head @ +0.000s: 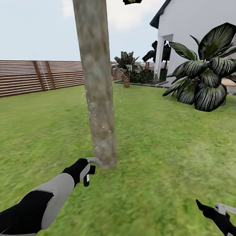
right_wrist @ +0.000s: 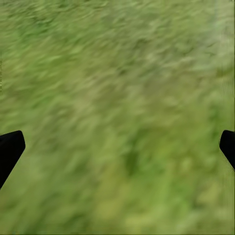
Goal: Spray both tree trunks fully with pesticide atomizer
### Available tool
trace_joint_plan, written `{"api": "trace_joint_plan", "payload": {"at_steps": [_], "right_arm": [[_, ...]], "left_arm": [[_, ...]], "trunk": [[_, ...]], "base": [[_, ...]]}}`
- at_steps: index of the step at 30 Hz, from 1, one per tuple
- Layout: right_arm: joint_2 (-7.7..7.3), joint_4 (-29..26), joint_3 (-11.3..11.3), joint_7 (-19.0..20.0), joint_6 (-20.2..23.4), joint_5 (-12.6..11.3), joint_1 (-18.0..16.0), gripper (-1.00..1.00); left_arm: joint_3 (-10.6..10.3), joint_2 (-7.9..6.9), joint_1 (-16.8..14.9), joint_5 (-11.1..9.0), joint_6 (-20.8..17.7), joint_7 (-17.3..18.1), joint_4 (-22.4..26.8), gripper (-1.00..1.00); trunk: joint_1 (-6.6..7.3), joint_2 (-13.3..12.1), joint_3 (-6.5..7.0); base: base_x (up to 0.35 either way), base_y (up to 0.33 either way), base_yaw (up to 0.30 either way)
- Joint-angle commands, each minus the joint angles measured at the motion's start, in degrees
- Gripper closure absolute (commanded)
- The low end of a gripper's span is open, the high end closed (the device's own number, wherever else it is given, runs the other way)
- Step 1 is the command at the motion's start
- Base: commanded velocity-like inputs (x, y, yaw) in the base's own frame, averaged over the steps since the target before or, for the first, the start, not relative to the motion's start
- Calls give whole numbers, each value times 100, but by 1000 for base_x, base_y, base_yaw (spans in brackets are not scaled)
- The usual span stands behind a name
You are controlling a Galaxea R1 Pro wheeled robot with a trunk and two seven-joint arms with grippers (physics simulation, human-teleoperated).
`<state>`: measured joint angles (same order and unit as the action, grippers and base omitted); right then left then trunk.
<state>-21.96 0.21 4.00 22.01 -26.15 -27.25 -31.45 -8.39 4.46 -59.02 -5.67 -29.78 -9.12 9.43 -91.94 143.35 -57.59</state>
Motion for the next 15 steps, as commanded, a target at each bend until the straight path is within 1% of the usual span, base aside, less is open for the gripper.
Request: {"api": "trace_joint_plan", "payload": {"at_steps": [1,15], "right_arm": [[-1,5,40,49,-1,-14,-1,-100],[-1,5,40,50,0,-15,-1,-100]], "left_arm": [[-45,2,-4,-57,-27,-37,6,100],[-40,-4,-4,-57,-27,-37,6,100]], "trunk": [[1,3,-6],[1,3,-6]], "base": [[6,-323,267],[1,-325,268]]}}
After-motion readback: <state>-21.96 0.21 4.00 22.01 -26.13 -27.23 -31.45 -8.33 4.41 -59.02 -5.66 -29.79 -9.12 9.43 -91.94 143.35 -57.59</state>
